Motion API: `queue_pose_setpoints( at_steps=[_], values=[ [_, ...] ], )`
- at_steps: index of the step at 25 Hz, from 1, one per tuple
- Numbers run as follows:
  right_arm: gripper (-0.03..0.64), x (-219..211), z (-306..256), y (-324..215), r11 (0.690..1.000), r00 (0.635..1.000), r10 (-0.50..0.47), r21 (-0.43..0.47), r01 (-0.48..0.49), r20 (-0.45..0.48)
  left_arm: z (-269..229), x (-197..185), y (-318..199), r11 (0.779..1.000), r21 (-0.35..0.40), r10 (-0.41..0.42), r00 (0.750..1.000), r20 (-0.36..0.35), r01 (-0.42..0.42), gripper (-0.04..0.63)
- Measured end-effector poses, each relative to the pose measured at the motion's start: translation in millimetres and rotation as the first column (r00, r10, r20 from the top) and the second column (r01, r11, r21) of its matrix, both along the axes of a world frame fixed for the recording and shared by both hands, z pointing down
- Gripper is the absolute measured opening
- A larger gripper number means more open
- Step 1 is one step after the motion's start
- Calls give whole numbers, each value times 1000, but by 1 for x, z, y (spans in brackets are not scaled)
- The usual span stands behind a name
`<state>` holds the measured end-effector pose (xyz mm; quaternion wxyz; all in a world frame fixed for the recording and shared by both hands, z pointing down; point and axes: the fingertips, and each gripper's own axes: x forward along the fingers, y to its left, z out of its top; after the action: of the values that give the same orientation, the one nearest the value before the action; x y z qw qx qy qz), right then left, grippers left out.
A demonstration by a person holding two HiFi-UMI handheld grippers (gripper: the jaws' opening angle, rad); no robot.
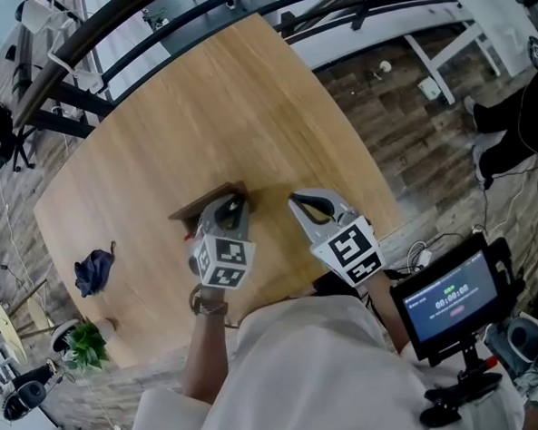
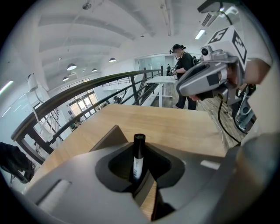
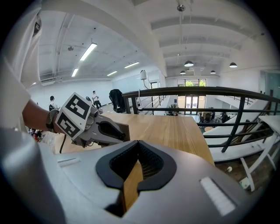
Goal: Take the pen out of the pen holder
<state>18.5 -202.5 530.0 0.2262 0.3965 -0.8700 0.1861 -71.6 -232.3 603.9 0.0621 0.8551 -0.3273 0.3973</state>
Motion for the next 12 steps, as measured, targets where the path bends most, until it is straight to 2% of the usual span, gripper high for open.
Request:
queue_pose_setpoints(
  at_steps=[12],
  values=[
    [3,-1,-6,-1,999,1000,-10,32,10,15,-24,-13,-9,993,97,-66,998,-21,68,67]
  ],
)
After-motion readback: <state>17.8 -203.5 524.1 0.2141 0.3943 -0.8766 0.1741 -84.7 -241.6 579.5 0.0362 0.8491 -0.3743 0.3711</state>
